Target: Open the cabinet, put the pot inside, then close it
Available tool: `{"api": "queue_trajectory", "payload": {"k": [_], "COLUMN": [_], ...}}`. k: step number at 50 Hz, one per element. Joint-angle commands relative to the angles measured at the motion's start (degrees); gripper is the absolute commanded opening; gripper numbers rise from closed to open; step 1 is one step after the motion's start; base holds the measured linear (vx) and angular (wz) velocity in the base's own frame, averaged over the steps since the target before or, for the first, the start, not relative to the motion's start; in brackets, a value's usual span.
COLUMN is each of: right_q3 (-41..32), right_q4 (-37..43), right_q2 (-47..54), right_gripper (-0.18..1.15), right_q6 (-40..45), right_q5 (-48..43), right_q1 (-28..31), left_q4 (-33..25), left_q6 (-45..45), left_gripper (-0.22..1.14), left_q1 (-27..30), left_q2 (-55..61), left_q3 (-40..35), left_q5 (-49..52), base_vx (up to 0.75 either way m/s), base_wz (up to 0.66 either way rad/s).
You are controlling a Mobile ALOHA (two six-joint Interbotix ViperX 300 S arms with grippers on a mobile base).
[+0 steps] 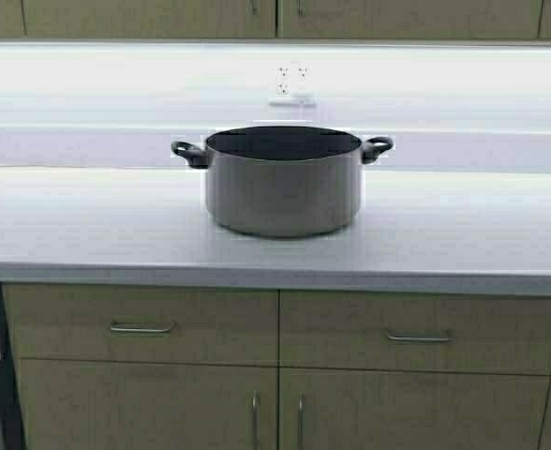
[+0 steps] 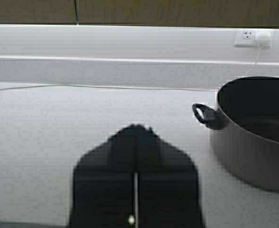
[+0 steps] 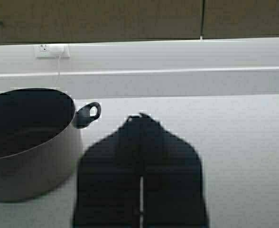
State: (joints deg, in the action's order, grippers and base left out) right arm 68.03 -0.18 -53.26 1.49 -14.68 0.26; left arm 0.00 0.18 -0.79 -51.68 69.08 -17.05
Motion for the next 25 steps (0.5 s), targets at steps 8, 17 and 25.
{"api": "queue_trajectory", "payload": {"k": [8,17,25], "right_q3": [-1.2,-1.2,-1.4], "right_q4": [0.0,0.0,-0.3], "right_q2": [2.4,2.6,2.6], "right_gripper": [0.05,0.05,0.05], "right_q6": [0.2,0.2,0.2], "right_q5": [-0.3,-0.3,-0.3], "right_q1": [0.2,0.2,0.2], "left_q4": [0.2,0.2,0.0], "left_q6": [-0.7,-0.8,-0.9], "left_gripper": [0.03,0.03,0.03], "left_q1": [0.1,0.1,0.0], "left_q2": [-1.2,-2.5,-2.3], "left_q3": [-0.4,1.0,0.8], "left_q5": [0.1,0.3,0.3], "base_vx": [0.35,0.31,0.26], "base_wz": [-0.02,-0.02,0.05]}}
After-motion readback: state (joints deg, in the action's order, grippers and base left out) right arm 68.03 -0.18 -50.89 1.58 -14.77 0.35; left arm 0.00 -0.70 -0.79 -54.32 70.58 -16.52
